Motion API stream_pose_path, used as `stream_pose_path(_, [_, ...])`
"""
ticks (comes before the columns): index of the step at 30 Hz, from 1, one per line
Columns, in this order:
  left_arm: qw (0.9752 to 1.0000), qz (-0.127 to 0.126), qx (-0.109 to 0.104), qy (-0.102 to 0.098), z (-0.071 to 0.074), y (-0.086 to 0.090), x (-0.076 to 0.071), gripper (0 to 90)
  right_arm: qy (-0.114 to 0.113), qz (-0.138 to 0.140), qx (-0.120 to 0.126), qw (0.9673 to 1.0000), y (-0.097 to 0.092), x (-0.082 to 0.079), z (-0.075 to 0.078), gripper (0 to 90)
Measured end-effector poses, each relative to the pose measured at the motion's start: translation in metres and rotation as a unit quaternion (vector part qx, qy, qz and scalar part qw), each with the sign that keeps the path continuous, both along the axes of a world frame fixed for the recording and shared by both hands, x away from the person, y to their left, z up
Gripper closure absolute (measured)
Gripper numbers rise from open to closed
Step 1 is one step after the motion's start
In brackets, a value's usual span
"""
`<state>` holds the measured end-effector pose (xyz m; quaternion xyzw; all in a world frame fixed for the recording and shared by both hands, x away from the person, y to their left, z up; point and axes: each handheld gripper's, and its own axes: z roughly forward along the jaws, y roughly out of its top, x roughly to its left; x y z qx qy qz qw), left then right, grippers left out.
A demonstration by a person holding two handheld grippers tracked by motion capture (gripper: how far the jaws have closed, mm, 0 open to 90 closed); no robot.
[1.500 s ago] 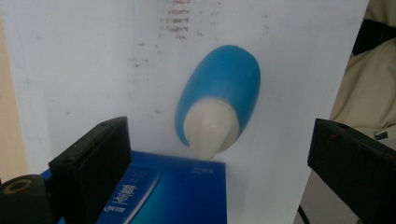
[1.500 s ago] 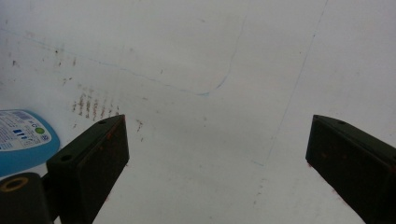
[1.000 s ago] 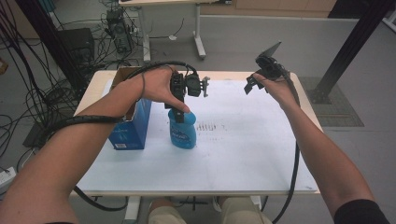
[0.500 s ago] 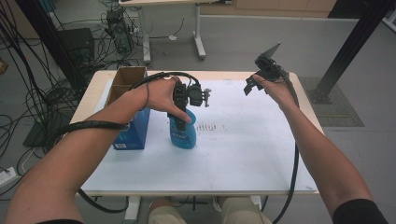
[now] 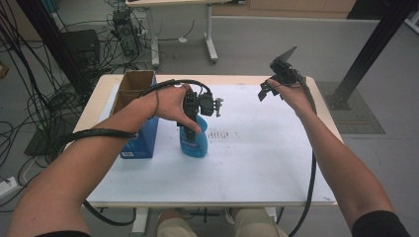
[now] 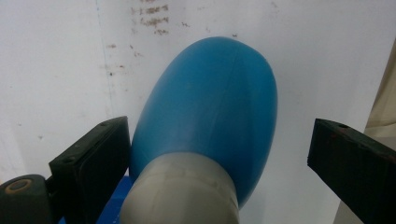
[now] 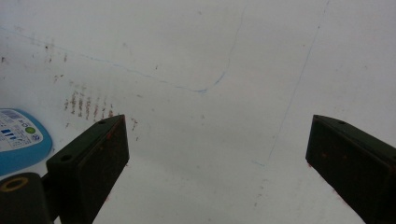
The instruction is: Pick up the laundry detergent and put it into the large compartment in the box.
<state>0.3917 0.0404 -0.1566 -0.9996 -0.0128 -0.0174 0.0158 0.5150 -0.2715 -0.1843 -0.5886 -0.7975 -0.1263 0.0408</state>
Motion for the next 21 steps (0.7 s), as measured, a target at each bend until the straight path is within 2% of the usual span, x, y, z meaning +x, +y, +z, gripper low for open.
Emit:
stream_pose_path(11, [0.9999,0.01,-0.003,0.003,-0.005,0.005,0.008,7.0,0.003,0.001,-0.001,1.0,0.0,0.003,-0.003,5.7])
stream_pose_path(21, [0.9999,0.01,-0.003,0.012,-0.007,0.004,0.011,7.1,0.006,0.003,0.0,1.0,0.003,0.004,-0.005,5.7])
